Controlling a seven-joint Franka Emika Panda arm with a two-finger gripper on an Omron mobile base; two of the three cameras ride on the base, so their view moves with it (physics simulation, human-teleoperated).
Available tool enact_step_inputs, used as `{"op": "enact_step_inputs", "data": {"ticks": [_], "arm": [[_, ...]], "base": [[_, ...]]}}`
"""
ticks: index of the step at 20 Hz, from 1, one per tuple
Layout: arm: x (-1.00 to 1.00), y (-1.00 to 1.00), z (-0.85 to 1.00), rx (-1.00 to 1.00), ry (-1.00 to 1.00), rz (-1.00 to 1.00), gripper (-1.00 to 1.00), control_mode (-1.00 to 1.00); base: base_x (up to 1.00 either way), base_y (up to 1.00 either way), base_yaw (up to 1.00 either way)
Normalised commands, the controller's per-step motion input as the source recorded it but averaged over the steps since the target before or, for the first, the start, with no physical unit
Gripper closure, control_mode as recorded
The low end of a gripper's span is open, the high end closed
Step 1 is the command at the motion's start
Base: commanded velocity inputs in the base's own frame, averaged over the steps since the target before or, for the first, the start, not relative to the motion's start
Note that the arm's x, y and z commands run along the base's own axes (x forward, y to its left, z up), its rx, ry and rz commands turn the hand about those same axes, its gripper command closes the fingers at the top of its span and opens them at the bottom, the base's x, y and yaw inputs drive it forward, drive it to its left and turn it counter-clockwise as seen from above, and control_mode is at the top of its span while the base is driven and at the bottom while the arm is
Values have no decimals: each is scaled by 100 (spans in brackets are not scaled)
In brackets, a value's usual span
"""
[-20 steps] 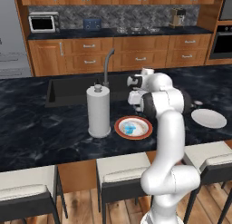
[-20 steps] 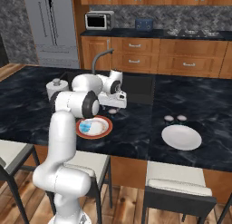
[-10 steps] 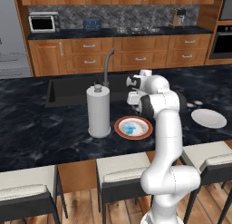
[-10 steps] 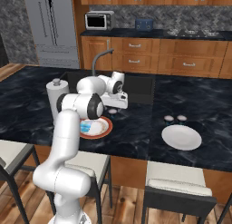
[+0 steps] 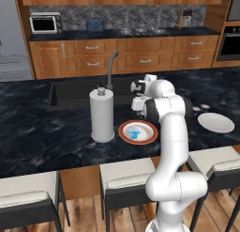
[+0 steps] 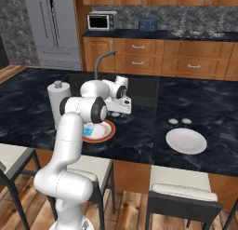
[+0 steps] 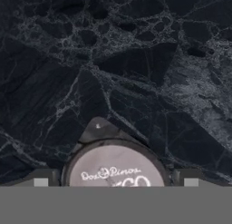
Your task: Place two yogurt containers on each plate.
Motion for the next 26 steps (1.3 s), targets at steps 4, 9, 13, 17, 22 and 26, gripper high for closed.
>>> {"op": "enact_step_inputs", "data": {"ticks": [4, 9, 13, 17, 22, 26], "arm": [[0, 0, -21, 0, 0, 0, -100, -100], [0, 0, -10, 0, 0, 0, -100, -100], [0, 0, 0, 0, 0, 0, 100, -100], [0, 0, 0, 0, 0, 0, 100, -100], [-60, 0, 25, 5, -20, 5, 100, -100], [-100, 0, 47, 8, -33, 13, 100, -100]], "base": [[0, 0, 0], [0, 0, 0], [0, 0, 0], [0, 0, 0], [0, 0, 0], [0, 0, 0]]}}
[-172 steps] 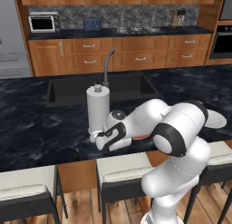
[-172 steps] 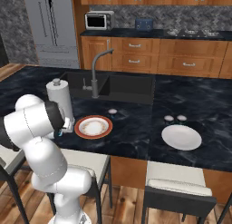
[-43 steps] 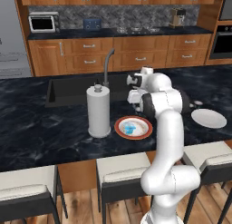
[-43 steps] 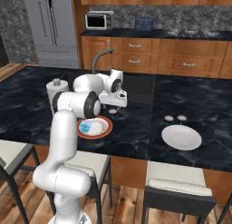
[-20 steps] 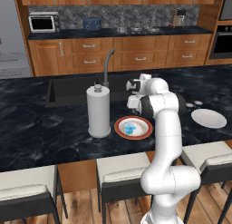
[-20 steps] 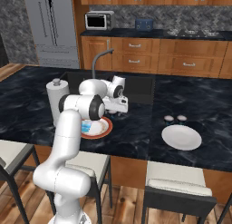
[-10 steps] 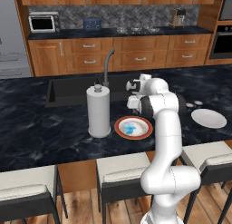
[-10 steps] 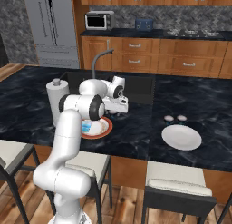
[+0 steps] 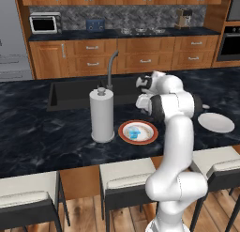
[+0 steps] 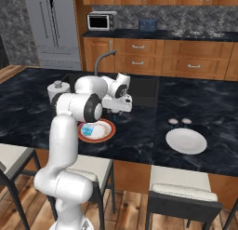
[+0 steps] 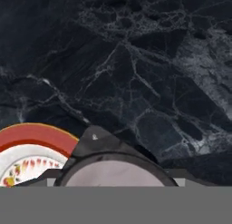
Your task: Place two yogurt containers on each plate.
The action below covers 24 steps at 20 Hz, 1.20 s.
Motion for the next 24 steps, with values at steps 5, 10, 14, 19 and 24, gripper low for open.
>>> {"op": "enact_step_inputs", "data": {"ticks": [5, 10, 14, 19, 24], "arm": [[-100, 0, 6, 0, -20, 18, 100, -100], [-98, 7, -1, 0, -9, 21, 100, -100], [-37, 47, 1, -1, -1, 22, 100, -100], [41, 35, 1, -5, 7, 13, 100, -100], [31, -16, 0, 0, 7, 0, 100, -100]], "base": [[0, 0, 0], [0, 0, 0], [0, 0, 0], [0, 0, 0], [0, 0, 0]]}}
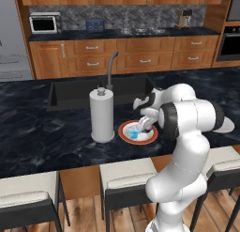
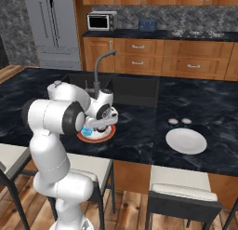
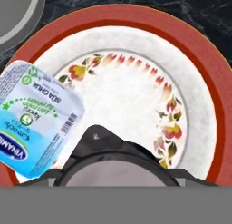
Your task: Place two yogurt containers on each plate.
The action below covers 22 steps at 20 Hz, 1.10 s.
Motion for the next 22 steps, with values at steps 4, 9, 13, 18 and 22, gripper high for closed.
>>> {"op": "enact_step_inputs", "data": {"ticks": [4, 9, 13, 18, 22], "arm": [[26, -16, 0, 0, 11, 0, 100, -100], [2, -1, -19, 0, 4, 0, 100, -100], [0, 0, -31, 0, 0, 0, 100, -100], [0, 0, 1, 0, 3, 0, -100, -100], [0, 0, 10, 0, 0, 0, -100, -100]], "base": [[0, 0, 0], [0, 0, 0], [0, 0, 0], [0, 0, 0], [0, 0, 0]]}}
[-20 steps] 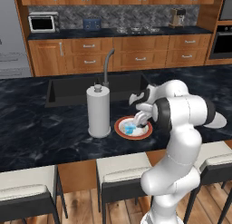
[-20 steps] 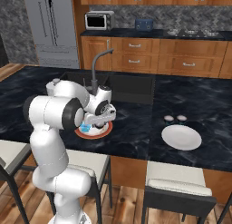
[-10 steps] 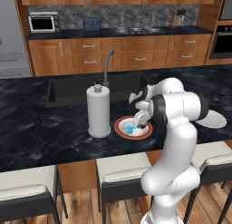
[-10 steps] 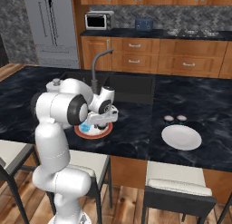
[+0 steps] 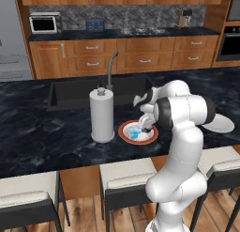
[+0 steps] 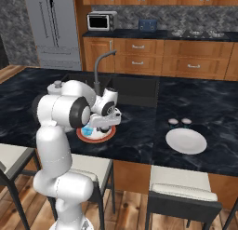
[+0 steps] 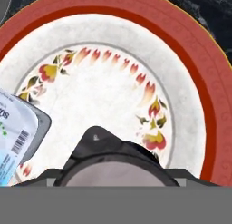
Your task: Place two yogurt containers on each plate.
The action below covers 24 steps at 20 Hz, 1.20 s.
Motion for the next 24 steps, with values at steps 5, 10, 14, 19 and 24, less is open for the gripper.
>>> {"op": "enact_step_inputs", "data": {"ticks": [5, 10, 14, 19, 24], "arm": [[-2, 0, 28, 0, 0, 0, -100, -100], [-20, 0, 40, 0, -2, 0, -100, -100], [-76, 0, 34, 0, -17, 0, -100, -100], [-100, -3, 21, 0, -19, -1, -100, -100], [-99, 5, 5, 0, -8, -18, -100, -100]], "base": [[0, 0, 0], [0, 0, 0], [0, 0, 0], [0, 0, 0], [0, 0, 0]]}}
